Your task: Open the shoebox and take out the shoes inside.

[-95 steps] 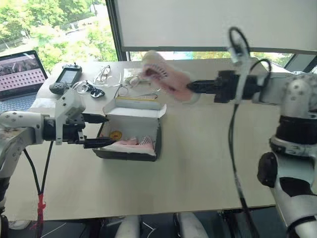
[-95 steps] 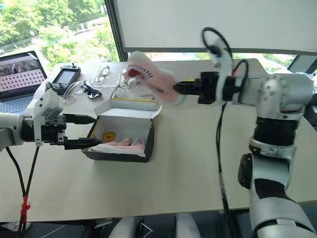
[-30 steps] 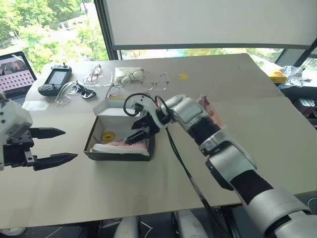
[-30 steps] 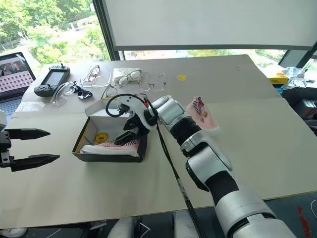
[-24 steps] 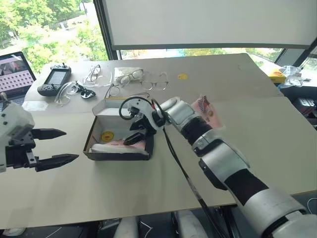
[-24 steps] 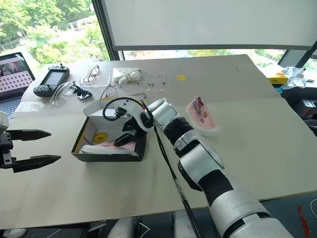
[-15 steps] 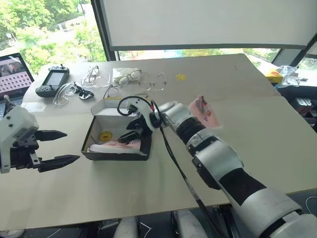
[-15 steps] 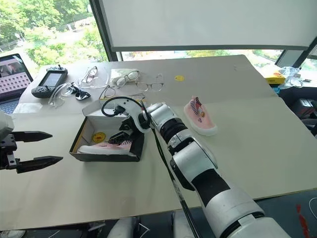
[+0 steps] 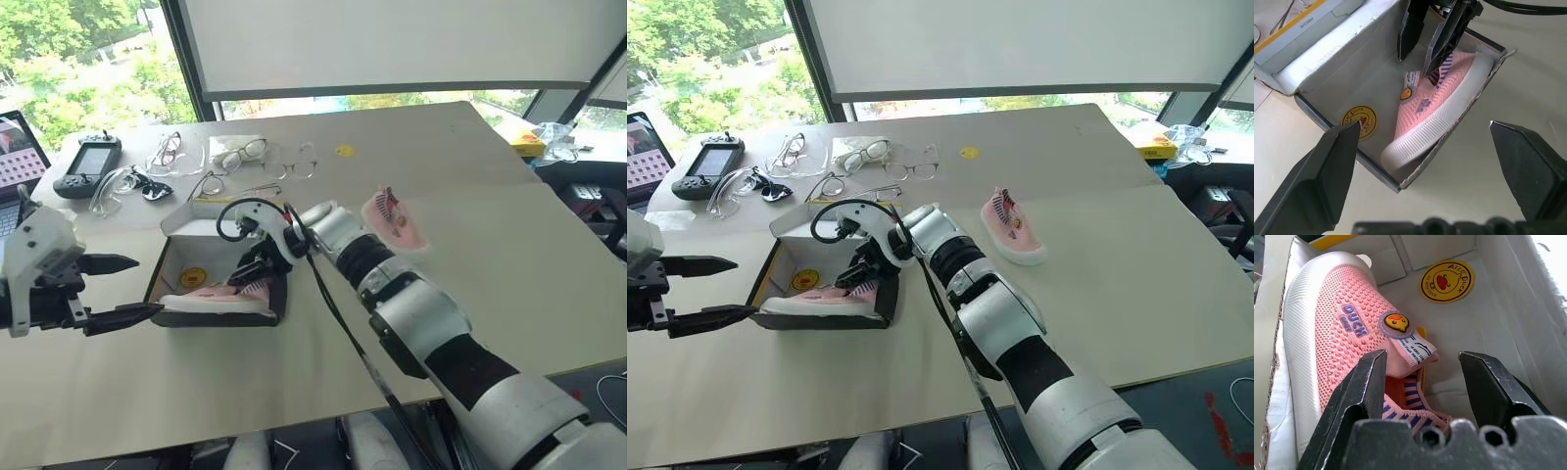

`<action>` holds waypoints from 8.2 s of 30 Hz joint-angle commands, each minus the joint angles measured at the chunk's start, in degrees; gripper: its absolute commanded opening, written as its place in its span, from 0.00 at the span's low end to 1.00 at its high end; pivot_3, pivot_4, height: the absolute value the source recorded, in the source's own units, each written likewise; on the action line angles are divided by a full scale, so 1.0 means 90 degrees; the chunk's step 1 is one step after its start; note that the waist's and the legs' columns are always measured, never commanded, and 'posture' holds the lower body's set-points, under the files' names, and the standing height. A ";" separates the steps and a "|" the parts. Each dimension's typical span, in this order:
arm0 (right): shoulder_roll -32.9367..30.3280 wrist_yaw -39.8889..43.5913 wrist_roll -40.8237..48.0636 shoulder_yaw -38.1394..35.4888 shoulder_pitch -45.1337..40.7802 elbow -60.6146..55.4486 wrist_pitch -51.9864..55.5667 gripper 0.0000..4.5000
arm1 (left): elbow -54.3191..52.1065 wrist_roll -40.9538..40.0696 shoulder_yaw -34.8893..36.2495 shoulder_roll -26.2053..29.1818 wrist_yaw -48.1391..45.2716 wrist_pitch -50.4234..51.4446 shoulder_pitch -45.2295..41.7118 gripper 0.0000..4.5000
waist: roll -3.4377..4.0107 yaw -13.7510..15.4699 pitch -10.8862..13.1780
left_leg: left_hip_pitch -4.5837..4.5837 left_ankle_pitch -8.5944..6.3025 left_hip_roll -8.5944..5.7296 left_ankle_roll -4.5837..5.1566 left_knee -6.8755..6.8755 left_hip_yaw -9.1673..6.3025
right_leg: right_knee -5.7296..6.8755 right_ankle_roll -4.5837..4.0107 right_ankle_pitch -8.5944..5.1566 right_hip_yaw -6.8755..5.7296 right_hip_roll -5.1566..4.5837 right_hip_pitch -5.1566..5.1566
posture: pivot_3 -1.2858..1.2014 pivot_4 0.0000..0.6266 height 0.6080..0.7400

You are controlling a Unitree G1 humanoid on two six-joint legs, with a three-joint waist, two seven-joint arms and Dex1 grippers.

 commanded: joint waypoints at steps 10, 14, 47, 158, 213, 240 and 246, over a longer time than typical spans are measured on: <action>-0.0988 0.2289 -0.0197 0.0584 -0.1204 -0.1865 -0.0160 0.63 | 0.0200 -0.0057 -0.0406 0.0049 0.0088 -0.0350 -0.0347 1.00 | 0.0002 0.0037 0.0002 | -0.0030 0.0006 -0.0006 -0.0010 0.0001 -0.0002 | 0.0021 0.0001 -0.0001 -0.0003 -0.0003 -0.0032 | 0.52 0.24 1.00; -0.1297 0.2566 -0.0485 0.1091 -0.0842 -0.2447 -0.0728 0.63 | 0.0139 -0.0146 -0.0629 -0.0022 0.0216 -0.0344 -0.0527 1.00 | 0.0000 0.0033 0.0001 | -0.0027 0.0006 -0.0006 -0.0011 0.0004 0.0001 | 0.0029 0.0003 -0.0002 -0.0002 -0.0004 -0.0030 | 0.52 0.24 1.00; -0.2856 0.2935 -0.0204 0.0578 -0.0308 -0.3035 -0.0110 0.99 | 0.0423 -0.0139 -0.1025 0.0135 0.0087 -0.0515 -0.0761 1.00 | -0.0001 0.0180 0.0002 | -0.0029 0.0007 -0.0008 -0.0012 0.0010 0.0002 | 0.0036 -0.0002 -0.0005 -0.0003 -0.0006 -0.0033 | 0.52 0.24 1.00; -0.0416 0.0999 -0.2764 0.1914 -0.0894 0.0694 -0.4183 0.41 | 0.0057 -0.0305 -0.1715 -0.0156 0.0718 -0.0561 -0.1025 1.00 | -0.0002 0.0156 0.0002 | -0.0005 0.0008 -0.0001 -0.0015 0.0020 0.0001 | 0.0077 -0.0019 -0.0019 -0.0005 0.0001 -0.0031 | 0.52 0.24 1.00; -0.1666 0.2836 -0.0602 -0.0878 -0.2624 0.0288 -0.1676 0.00 | 0.0414 -0.0220 -0.2325 -0.0131 0.0526 -0.0747 -0.1646 1.00 | -0.0003 0.0167 0.0005 | -0.0015 0.0008 -0.0001 -0.0016 0.0019 -0.0002 | 0.0074 -0.0021 -0.0020 -0.0009 0.0001 -0.0034 | 0.52 0.24 1.00; -0.6466 -0.2271 -0.3497 0.1075 -0.0238 0.0771 -0.3787 0.00 | 0.0203 -0.0552 -0.2781 -0.0315 0.0760 -0.0573 -0.2166 1.00 | 0.0008 0.0104 0.0016 | 0.0015 0.0008 -0.0019 -0.0015 0.0008 0.0109 | 0.0065 -0.0015 -0.0023 0.0090 -0.0014 -0.0033 | 0.52 0.24 1.00; -0.6015 -0.3597 -0.3826 0.1181 0.0115 0.1158 -0.3562 0.00 | -0.0063 -0.0677 -0.2589 -0.0360 0.0923 -0.0386 -0.1959 1.00 | 0.0004 0.0085 0.0015 | 0.0023 0.0008 -0.0023 -0.0014 0.0009 0.0126 | 0.0069 -0.0006 -0.0027 0.0110 -0.0016 -0.0028 | 0.52 0.24 1.00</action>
